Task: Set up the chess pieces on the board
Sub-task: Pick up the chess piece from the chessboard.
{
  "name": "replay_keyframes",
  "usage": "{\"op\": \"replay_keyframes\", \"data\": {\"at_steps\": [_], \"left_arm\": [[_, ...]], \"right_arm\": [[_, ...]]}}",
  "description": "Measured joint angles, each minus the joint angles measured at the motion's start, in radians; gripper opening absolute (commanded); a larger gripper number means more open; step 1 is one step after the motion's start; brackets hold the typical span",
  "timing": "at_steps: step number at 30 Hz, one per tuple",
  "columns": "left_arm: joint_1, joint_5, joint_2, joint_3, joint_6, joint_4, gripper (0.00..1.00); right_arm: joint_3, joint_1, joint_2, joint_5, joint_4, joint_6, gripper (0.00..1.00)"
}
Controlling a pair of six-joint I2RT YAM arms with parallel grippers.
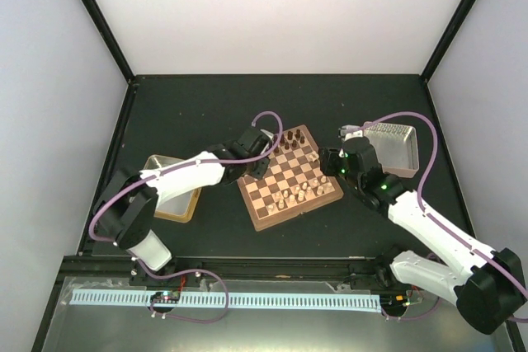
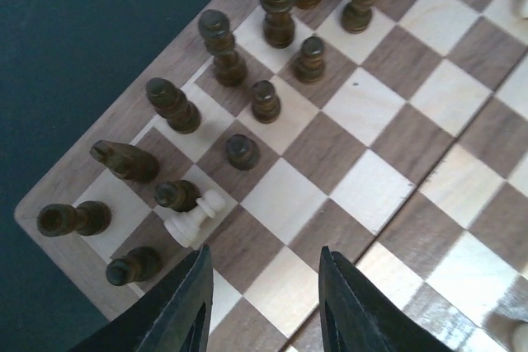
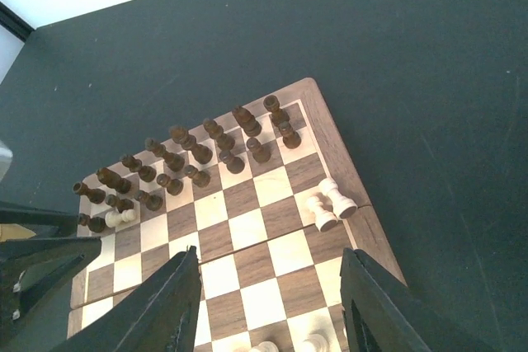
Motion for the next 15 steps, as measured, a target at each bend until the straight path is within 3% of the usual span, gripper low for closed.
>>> {"op": "replay_keyframes", "data": {"at_steps": [8, 15], "left_arm": [[0.001, -0.112, 0.108, 0.112, 0.000, -0.098, 0.43], [0.006, -0.143, 0.153, 0.132, -0.003, -0.137, 0.31]], "right_arm": [[0.000, 0.000, -0.007, 0.013, -0.016, 0.018, 0.48], [0.000, -0.001, -0.008, 0.027, -0.018, 0.023, 0.47]]}}
